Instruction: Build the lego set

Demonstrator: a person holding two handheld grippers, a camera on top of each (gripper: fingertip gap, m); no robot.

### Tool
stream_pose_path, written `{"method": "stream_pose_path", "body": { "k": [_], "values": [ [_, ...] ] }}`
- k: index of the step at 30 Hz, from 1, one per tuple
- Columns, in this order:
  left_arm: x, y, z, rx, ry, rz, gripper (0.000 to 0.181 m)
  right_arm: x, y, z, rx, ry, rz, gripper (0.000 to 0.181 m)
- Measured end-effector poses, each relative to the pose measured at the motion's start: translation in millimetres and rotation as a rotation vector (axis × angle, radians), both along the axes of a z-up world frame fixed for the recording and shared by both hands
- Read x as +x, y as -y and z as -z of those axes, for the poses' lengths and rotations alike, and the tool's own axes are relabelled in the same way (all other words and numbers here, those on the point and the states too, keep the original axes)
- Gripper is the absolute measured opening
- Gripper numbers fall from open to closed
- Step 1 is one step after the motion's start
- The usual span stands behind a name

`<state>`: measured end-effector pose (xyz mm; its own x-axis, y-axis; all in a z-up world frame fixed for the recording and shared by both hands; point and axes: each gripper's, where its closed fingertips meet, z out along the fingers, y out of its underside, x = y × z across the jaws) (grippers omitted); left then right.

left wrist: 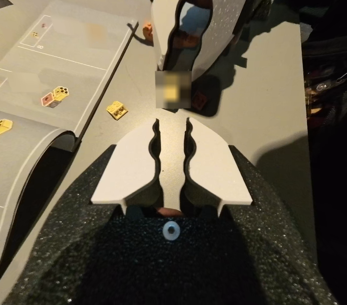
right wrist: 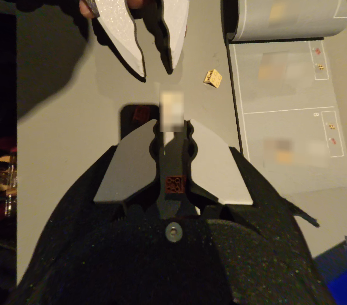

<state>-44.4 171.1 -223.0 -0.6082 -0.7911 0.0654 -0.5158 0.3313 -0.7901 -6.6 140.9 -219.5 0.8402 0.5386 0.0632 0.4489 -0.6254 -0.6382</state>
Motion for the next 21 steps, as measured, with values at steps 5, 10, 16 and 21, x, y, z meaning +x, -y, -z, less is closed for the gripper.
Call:
{"method": "stream_pose_path", "body": {
  "k": [5, 10, 16, 21],
  "values": [
    [-0.3, 0.7, 0.5, 0.013, 0.005, 0.005, 0.026, 6.1, 12.2, -6.5, 0.038, -0.019, 0.052, 0.027],
    [1.4, 4.1, 0.3, 0.063, 0.047, 0.019, 0.026, -2.3, 23.0, -10.0, 0.078, -0.019, 0.076, 0.025],
    [-2.1, 25.5, -5.6, 0.057, 0.099, 0.098, 0.023, -18.0, 32.2, -12.2, 0.098, -0.025, 0.073, 0.024],
    [0.4, 35.8, 1.5, 0.093, 0.069, 0.127, 0.022, -22.9, 32.4, -8.3, 0.095, -0.037, 0.070, 0.023]
  ]
}}
